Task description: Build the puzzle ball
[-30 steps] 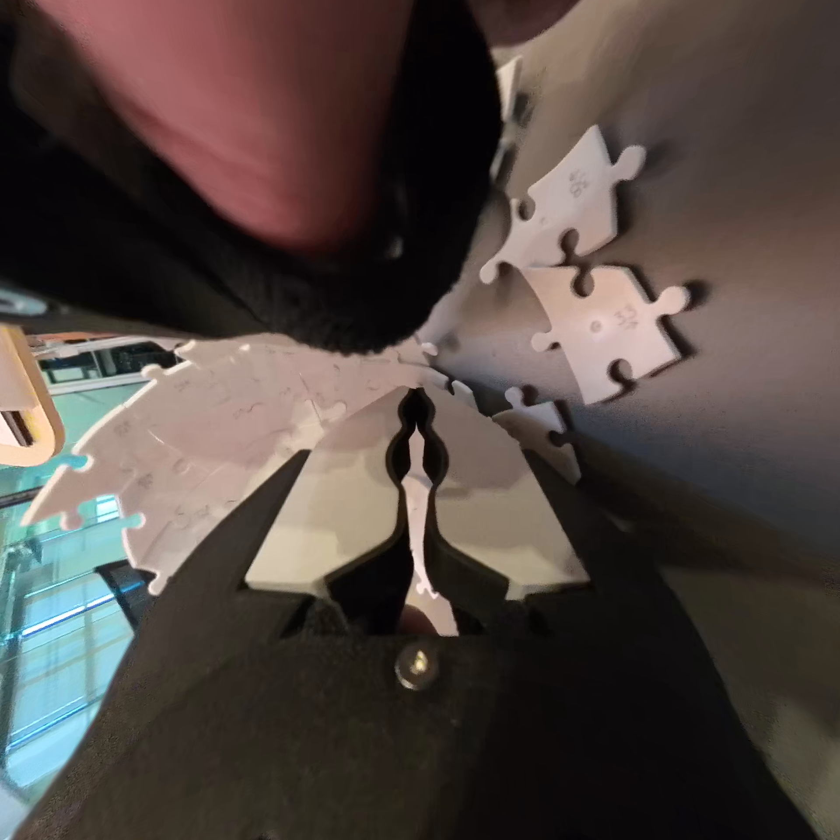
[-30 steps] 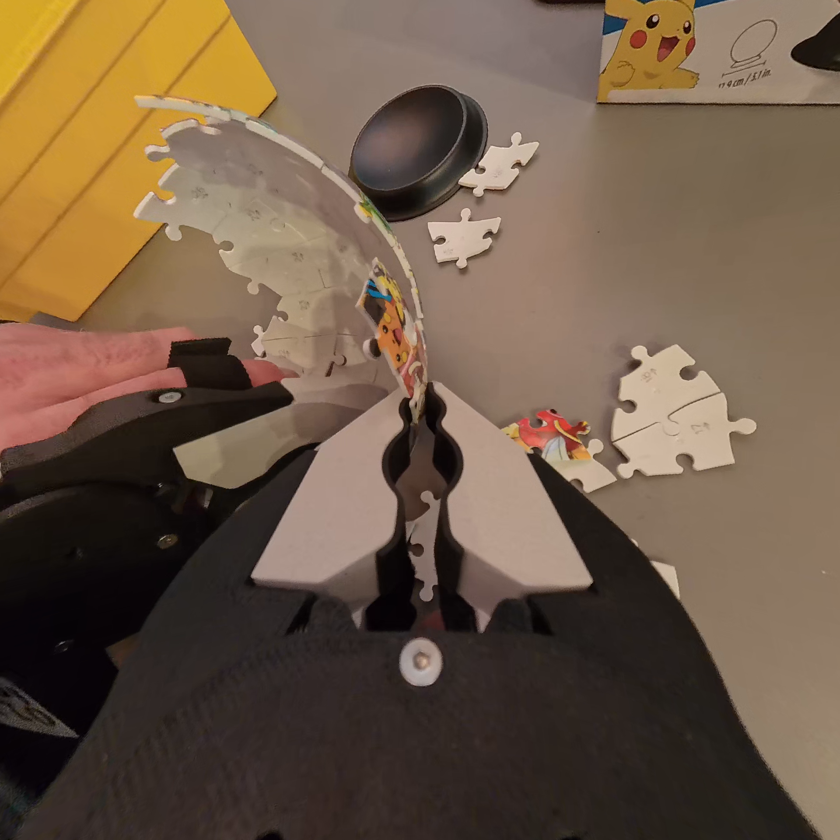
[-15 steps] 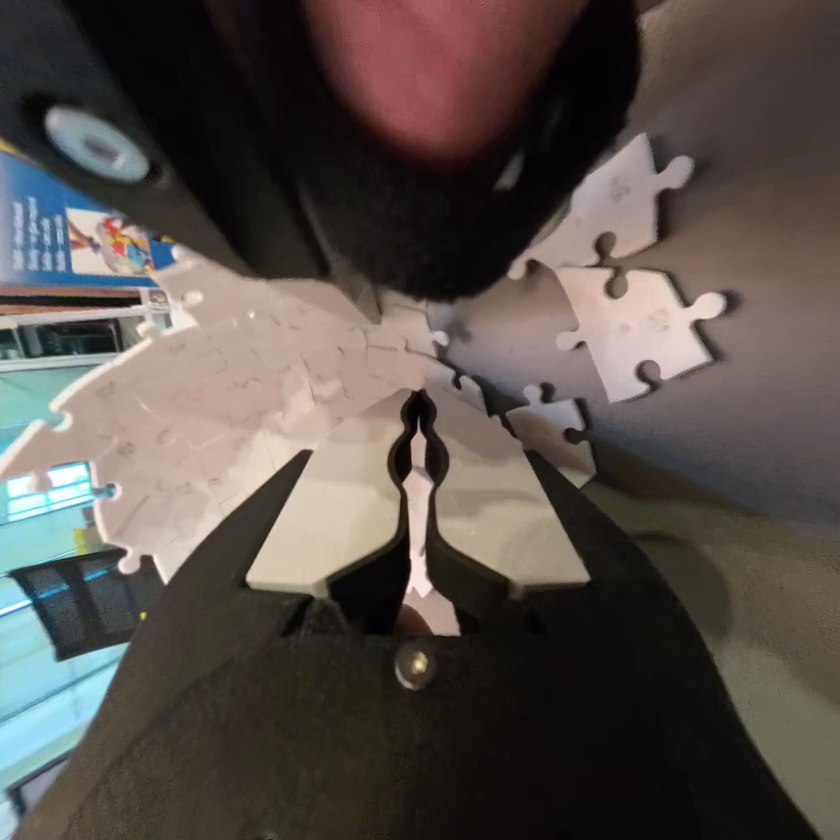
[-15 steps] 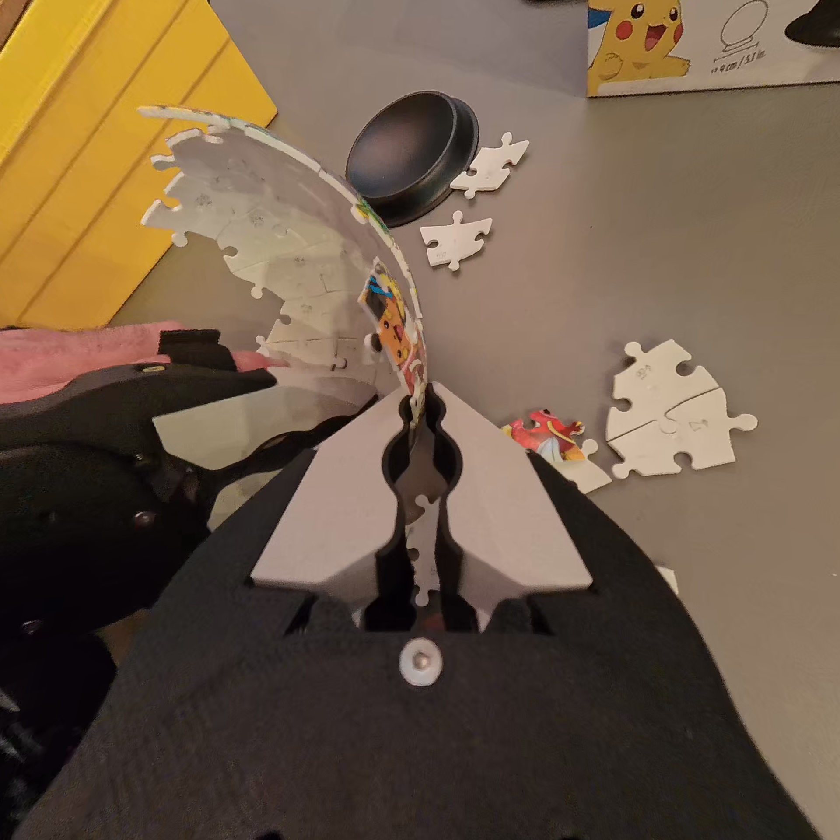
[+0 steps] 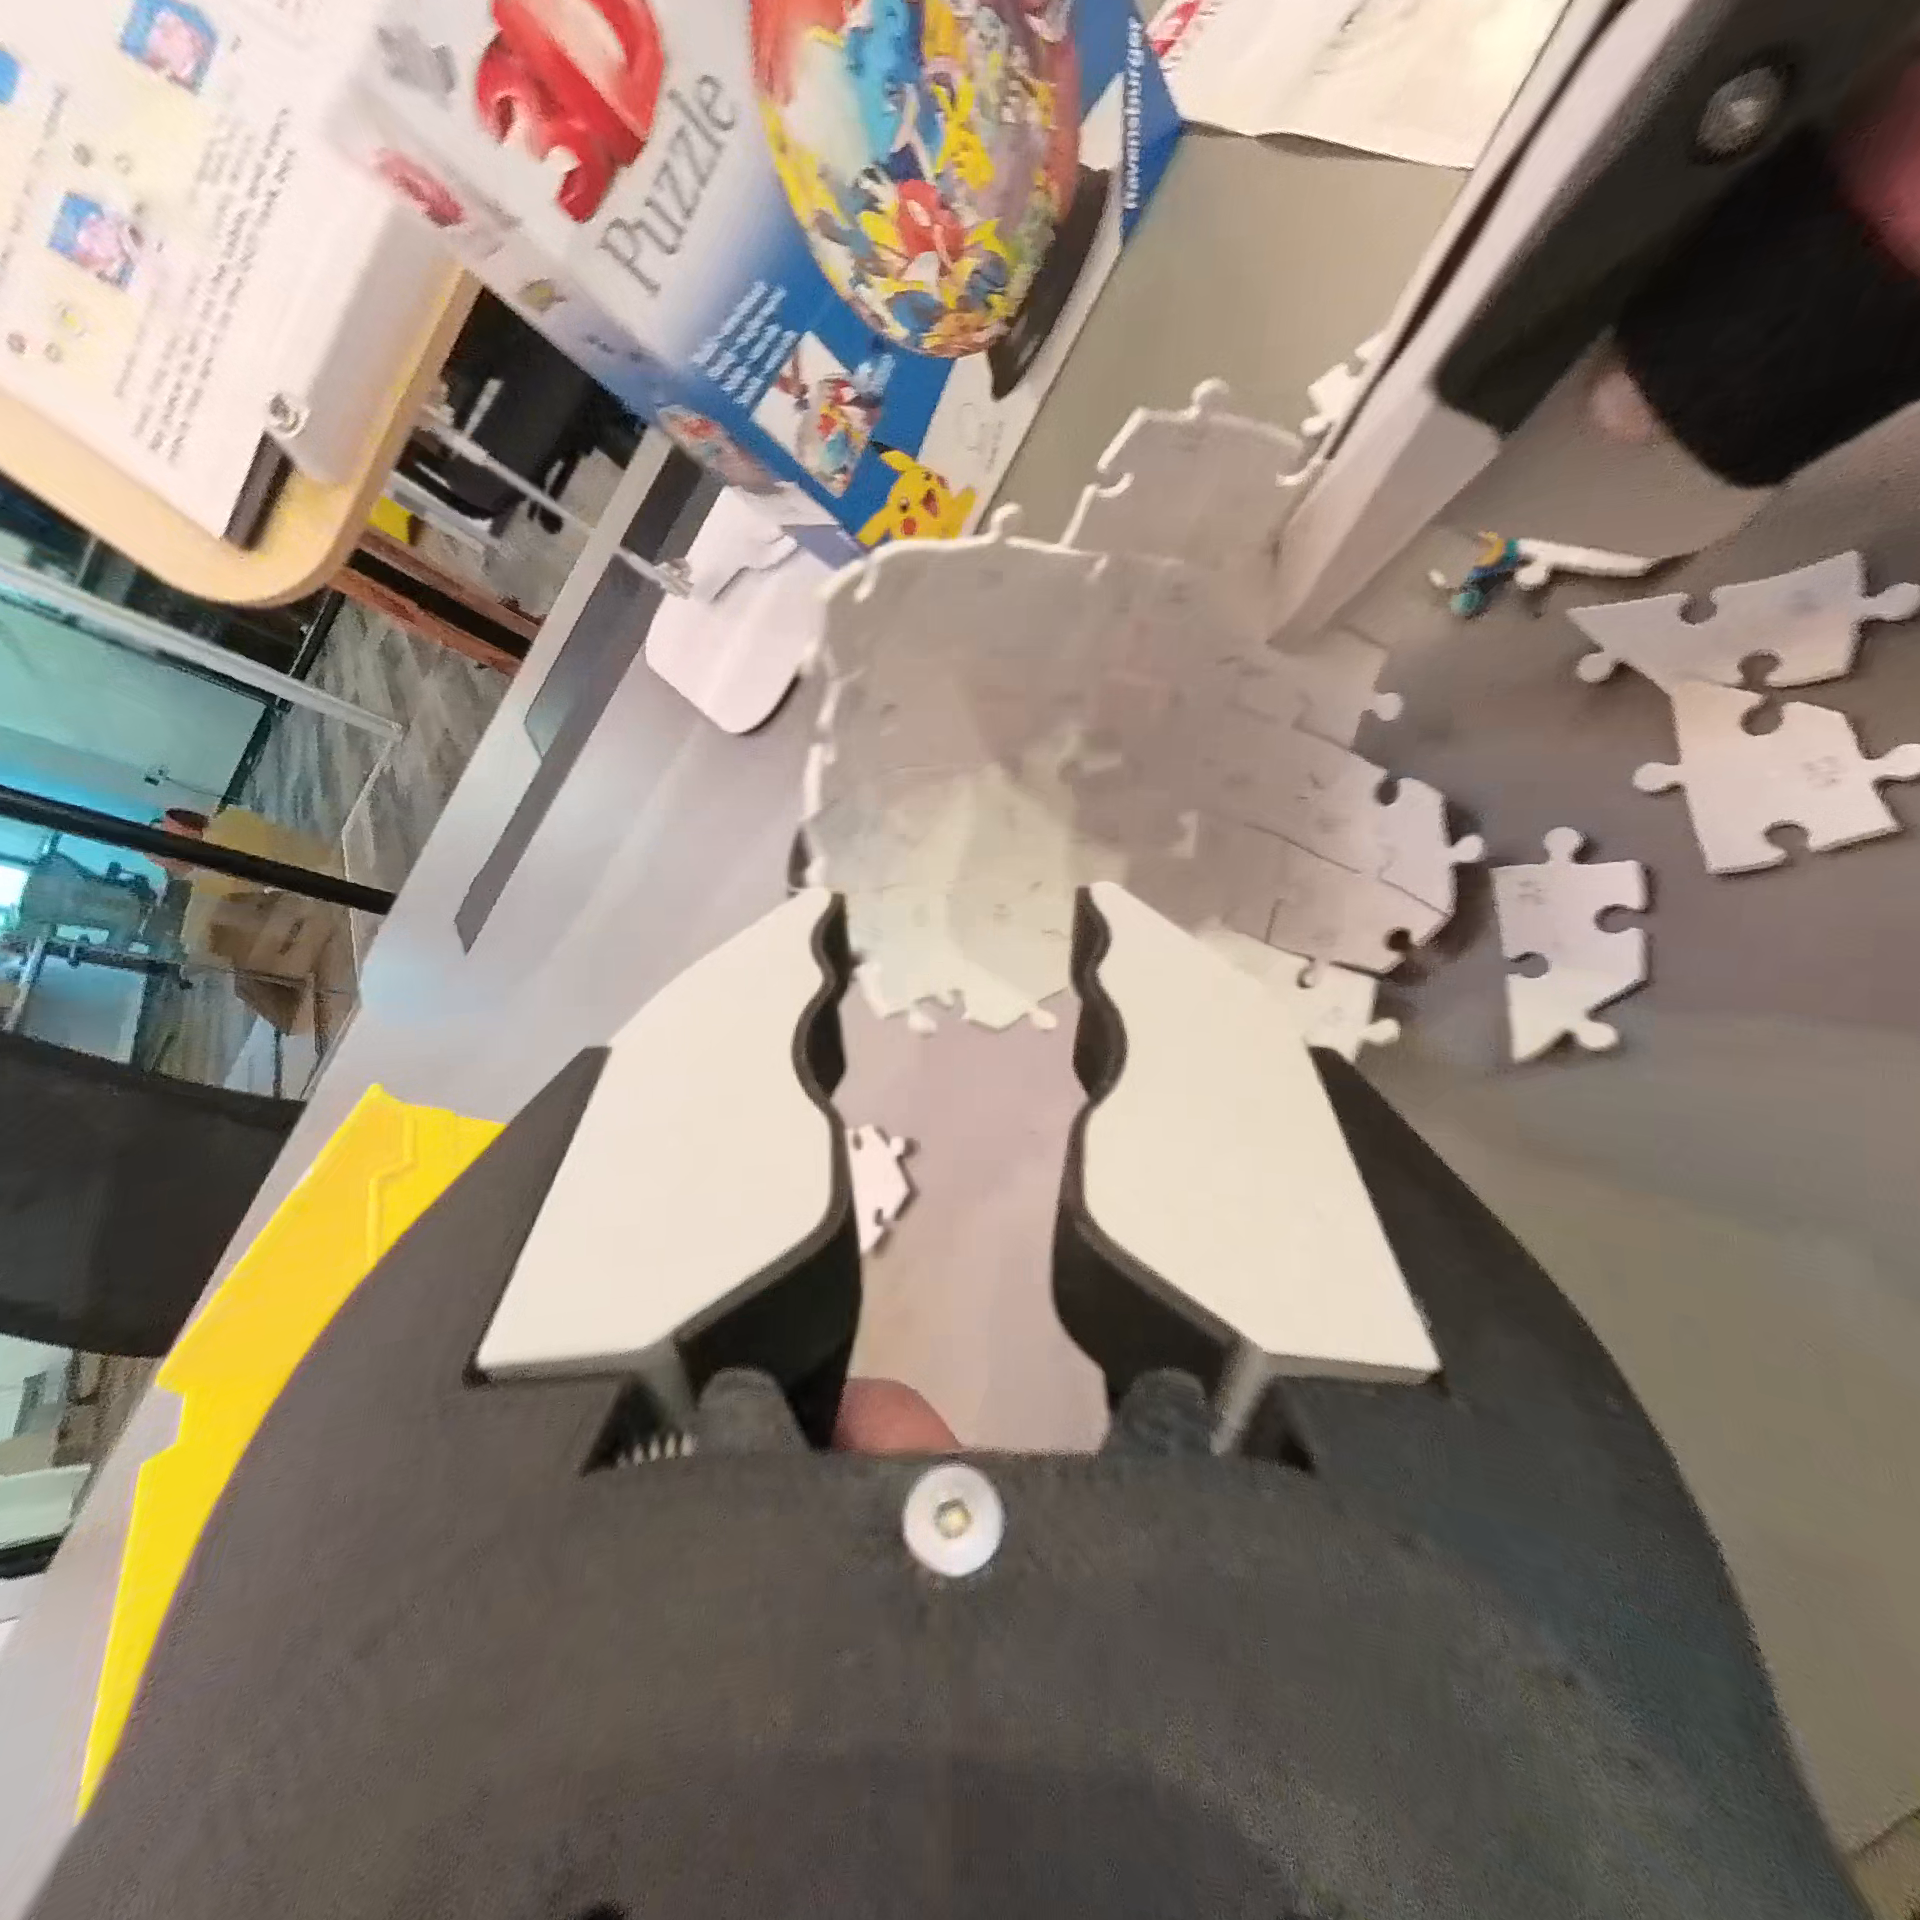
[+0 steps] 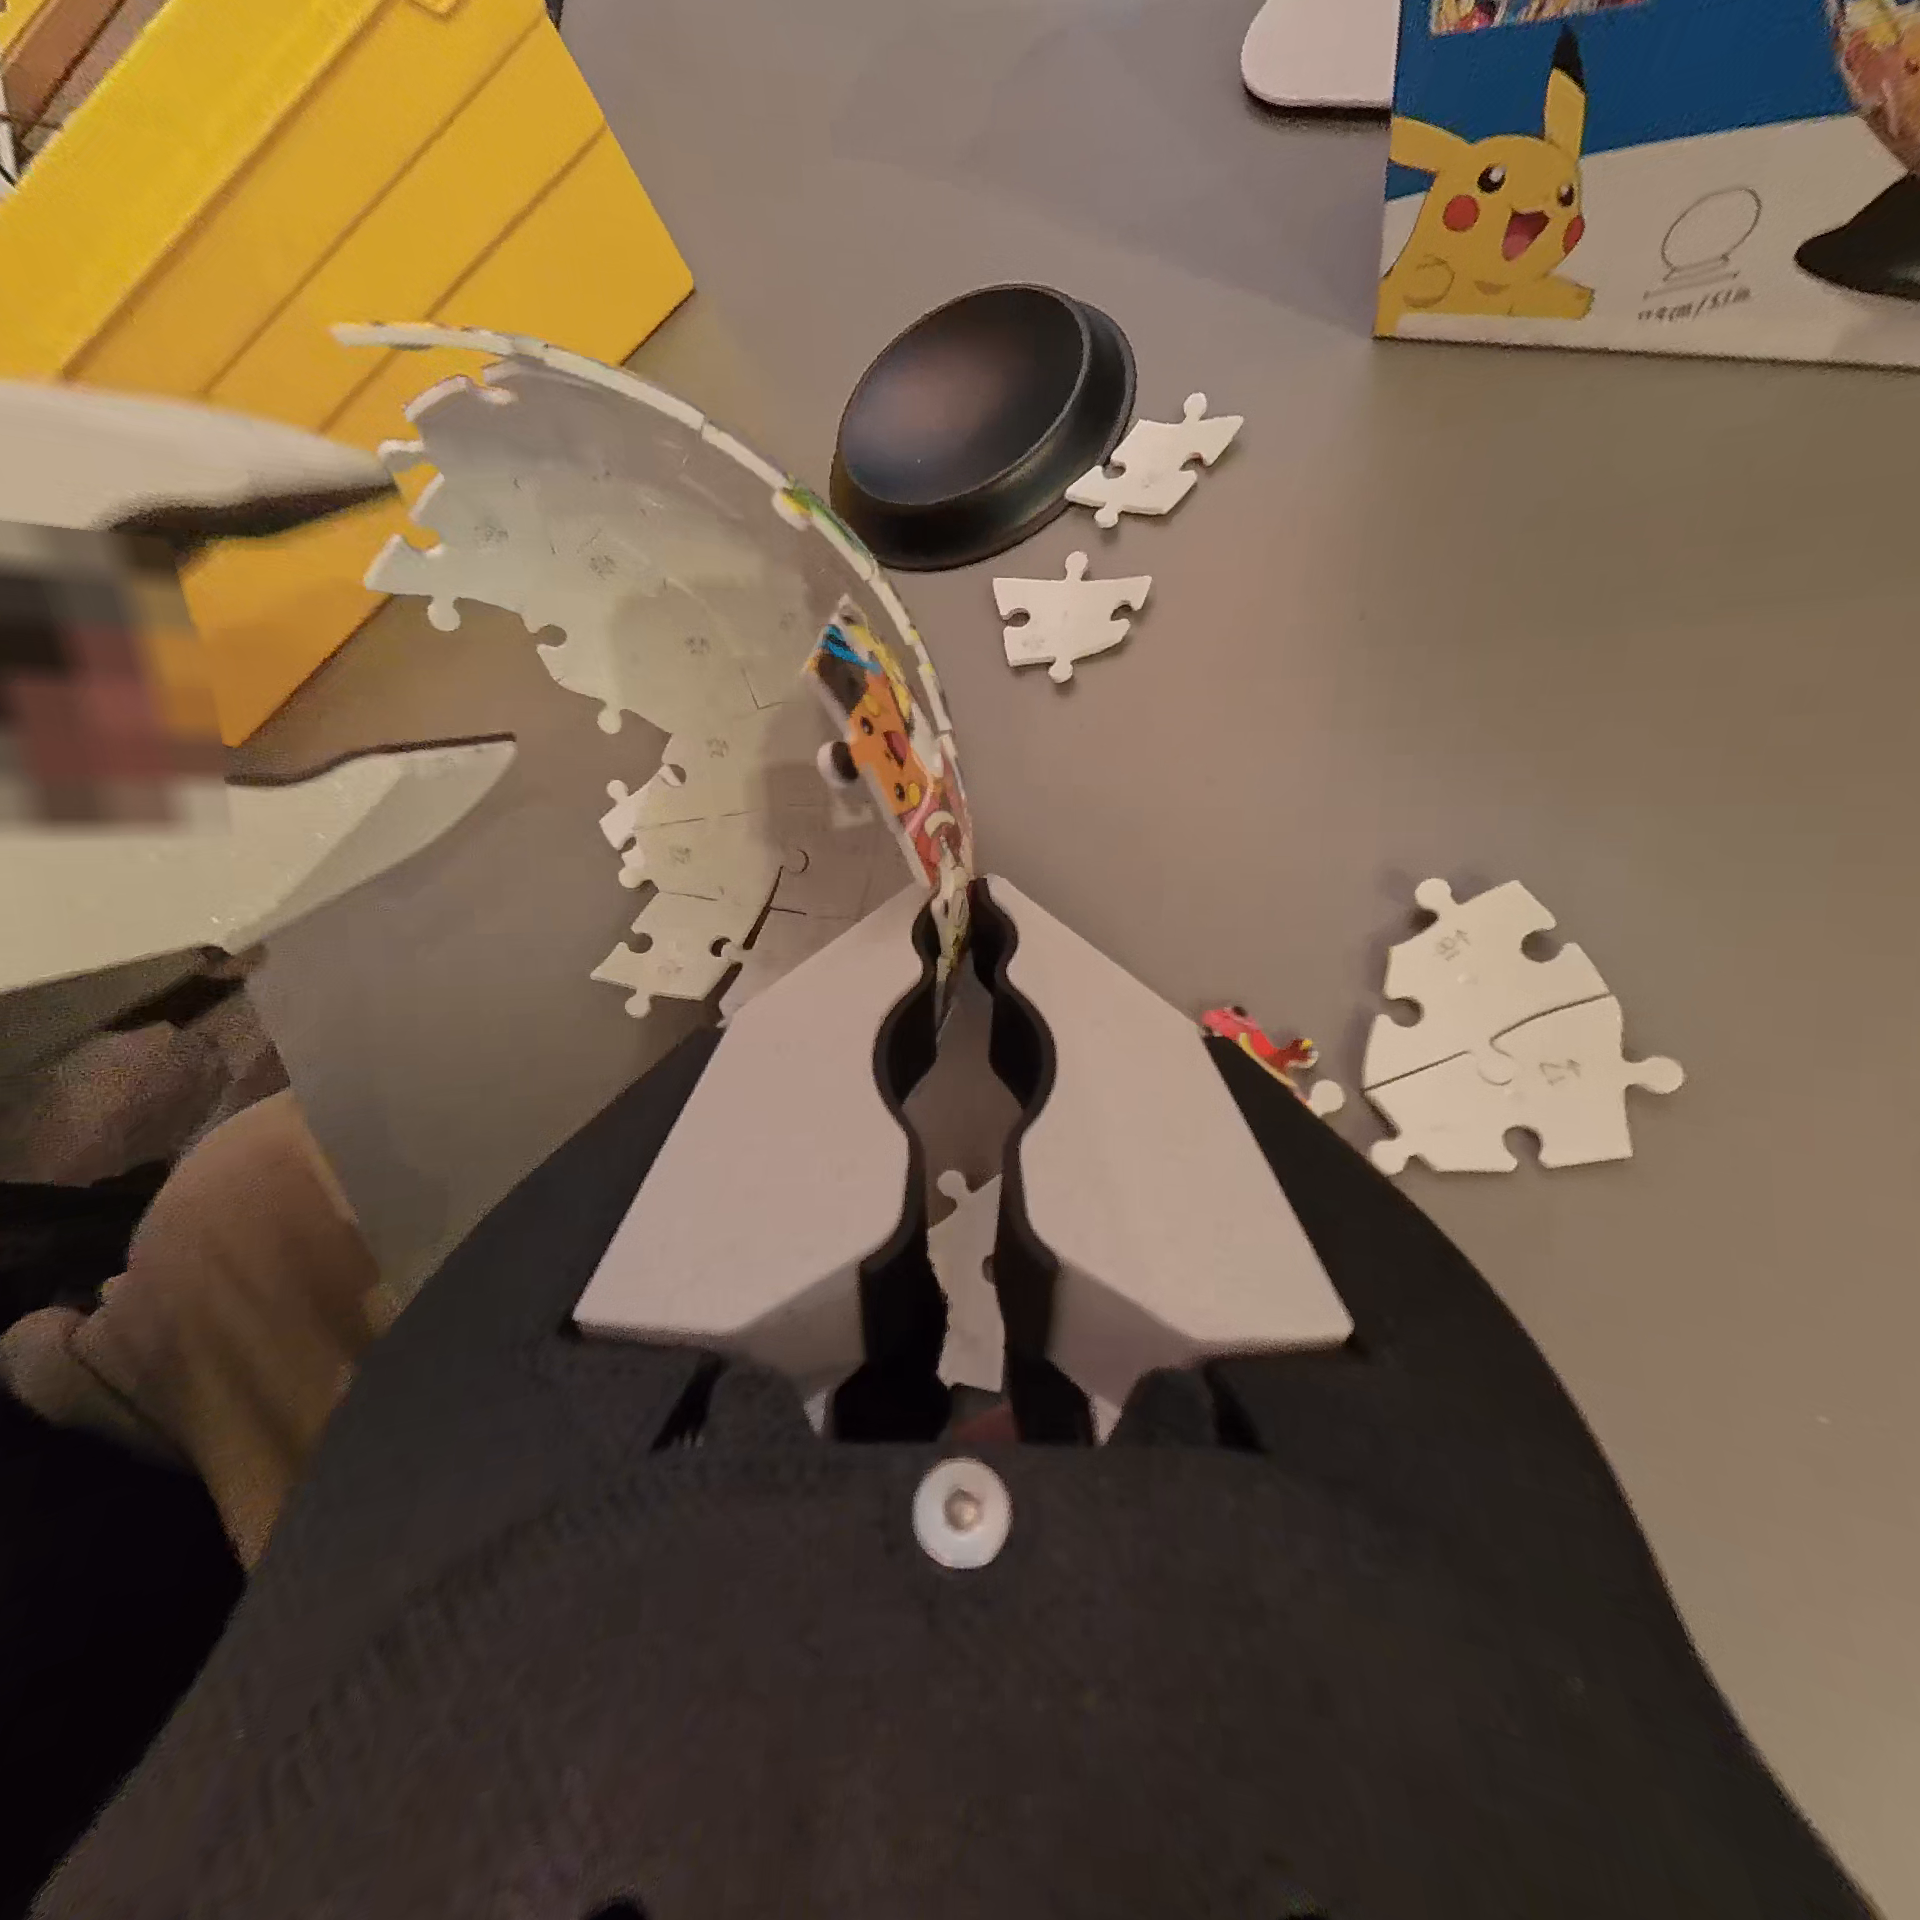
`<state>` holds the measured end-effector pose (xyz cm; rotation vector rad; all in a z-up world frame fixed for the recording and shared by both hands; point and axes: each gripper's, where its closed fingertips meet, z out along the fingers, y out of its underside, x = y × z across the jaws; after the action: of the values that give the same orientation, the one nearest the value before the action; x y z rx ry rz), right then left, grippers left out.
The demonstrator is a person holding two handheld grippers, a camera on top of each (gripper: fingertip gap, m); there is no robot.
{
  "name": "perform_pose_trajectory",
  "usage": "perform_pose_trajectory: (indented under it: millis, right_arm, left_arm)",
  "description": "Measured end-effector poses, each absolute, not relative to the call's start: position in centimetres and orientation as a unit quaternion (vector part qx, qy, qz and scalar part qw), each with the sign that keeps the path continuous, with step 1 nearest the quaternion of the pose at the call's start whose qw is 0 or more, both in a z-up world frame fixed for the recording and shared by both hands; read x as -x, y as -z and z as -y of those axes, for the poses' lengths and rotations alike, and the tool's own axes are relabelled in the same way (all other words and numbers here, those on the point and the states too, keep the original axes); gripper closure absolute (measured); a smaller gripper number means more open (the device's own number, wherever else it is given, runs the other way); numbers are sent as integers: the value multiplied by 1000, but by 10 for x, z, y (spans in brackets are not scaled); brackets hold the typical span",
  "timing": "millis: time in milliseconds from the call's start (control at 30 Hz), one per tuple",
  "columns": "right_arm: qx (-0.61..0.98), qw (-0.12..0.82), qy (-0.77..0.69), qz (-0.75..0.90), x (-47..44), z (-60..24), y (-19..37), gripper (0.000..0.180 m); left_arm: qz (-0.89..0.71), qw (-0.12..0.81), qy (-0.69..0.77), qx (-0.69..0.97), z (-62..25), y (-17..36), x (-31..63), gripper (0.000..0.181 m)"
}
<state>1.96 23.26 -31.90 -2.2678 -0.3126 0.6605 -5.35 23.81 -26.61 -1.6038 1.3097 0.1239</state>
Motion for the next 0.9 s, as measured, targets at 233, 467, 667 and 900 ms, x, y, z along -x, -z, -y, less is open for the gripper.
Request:
perform_pose_trajectory:
  millis: [233,467,667,900]
  right_arm:
    - [884,369,-234,167,-22,-239,315,179]
    - [876,372,-200,231,-12,-245,308,180]
    - [876,368,-204,235,-6,-245,307,179]
    - [875,381,-222,200,-11,-244,296,160]
  left_arm:
    - [-540,465,25,701,-254,265,59,113]
    - [-558,391,57,730,-261,286,46,136]
    - [-521,391,42,758,-271,299,54,158]
    - [-475,412,41,776,-277,303,59,168]
